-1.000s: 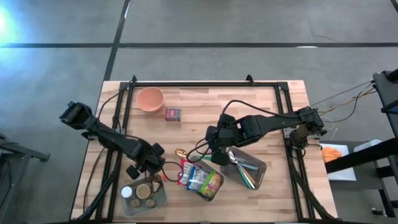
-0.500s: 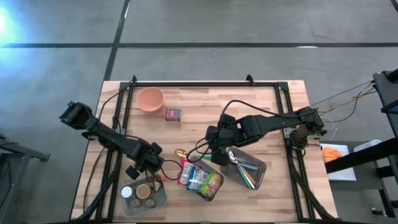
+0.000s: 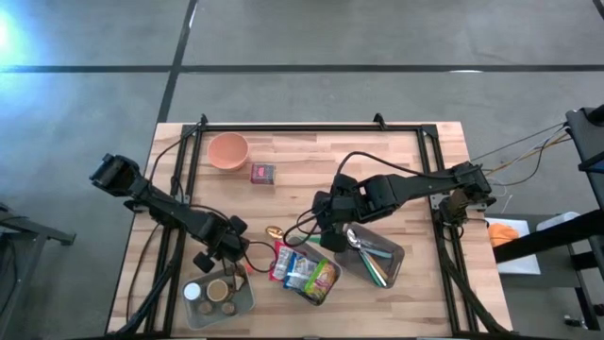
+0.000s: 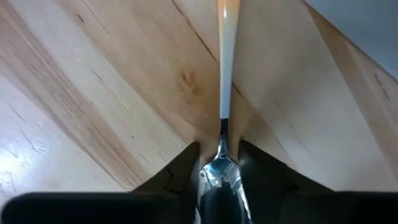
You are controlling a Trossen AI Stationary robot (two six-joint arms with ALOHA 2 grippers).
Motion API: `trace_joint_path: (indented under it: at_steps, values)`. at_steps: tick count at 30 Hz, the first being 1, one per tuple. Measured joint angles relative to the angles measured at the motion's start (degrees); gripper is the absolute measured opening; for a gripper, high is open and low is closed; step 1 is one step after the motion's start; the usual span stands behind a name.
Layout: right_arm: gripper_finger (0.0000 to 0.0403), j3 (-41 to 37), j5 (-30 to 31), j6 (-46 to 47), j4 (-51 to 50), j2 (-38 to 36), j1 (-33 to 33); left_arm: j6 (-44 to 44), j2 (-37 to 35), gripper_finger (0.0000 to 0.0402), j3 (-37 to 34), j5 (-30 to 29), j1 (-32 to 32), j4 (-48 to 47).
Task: Pick & Place Food Item
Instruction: Put the orange spoon into the black bin
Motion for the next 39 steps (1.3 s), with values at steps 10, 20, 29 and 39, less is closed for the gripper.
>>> trace_joint_path:
  at_steps: [10, 20, 29, 39]
  values:
    - [0.0332, 0.0, 0.0, 0.23, -0.01, 0.01, 0.0, -0.43, -0.09, 0.0011, -0.53, 0.59, 0.04, 1.98]
    - [0.0332, 0.02, 0.0, 0.47, -0.03, 0.01, 0.0, -2.13, -0.63, 0.0002, -1.31, 1.11, 0.54, 1.94]
    - [0.0332, 0.09, -0.02, 0.47, -0.11, -0.01, 0.0, -5.67, -3.4, 0.0, -1.24, 2.06, 2.88, -0.09]
    - [0.0332, 1.46, 0.0, -0.05, -0.11, 0.01, 0.0, -9.42, -4.09, 0.0, 1.23, 2.32, 6.41, -3.26]
